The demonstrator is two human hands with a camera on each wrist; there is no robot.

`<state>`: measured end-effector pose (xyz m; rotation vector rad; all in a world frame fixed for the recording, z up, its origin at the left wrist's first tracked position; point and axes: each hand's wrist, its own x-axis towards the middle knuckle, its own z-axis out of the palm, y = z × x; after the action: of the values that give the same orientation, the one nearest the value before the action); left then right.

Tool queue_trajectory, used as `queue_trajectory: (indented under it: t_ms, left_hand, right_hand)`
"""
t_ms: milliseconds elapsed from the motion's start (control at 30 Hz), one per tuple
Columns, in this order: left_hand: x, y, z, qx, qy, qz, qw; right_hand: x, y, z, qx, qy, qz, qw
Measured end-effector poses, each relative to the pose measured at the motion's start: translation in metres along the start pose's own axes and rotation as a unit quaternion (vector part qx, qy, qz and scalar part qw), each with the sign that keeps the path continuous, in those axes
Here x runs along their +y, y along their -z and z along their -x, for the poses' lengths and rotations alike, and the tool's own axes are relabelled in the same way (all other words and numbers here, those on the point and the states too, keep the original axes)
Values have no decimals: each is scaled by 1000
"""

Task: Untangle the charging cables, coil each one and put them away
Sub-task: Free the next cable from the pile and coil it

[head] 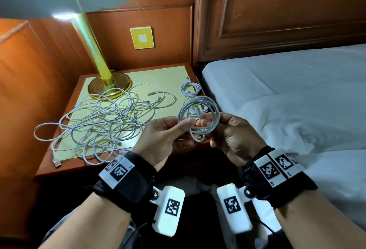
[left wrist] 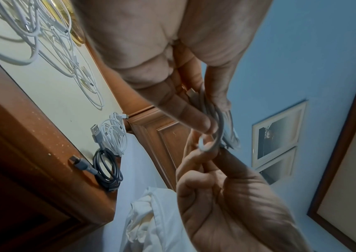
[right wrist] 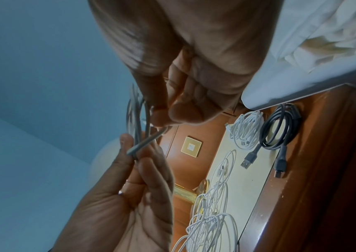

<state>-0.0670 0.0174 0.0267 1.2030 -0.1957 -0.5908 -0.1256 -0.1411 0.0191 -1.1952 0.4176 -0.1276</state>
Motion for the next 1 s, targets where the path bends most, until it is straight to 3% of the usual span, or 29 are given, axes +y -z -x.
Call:
queue_trajectory:
  t_ms: [300, 400, 533, 667, 1000]
  left_hand:
    - [-4, -1, -7, 56, 12, 17, 998]
    - [-9, 0, -9, 63, 16, 6, 998]
    - [-14, 2, -12, 64, 4, -12, 998]
    - [-15, 5, -15, 64, -16, -26, 997]
    - [-12, 13, -17, 94, -108, -142, 979]
  right_hand:
    - [0, 1, 1, -41, 6, -79, 996]
    - [7, 0, -1, -8, 67, 22, 997]
    - [12, 1, -2, 59, 171, 203, 962]
    - [9, 0, -2, 71, 210, 194, 956]
    - [9, 10, -10, 114, 204, 240, 942]
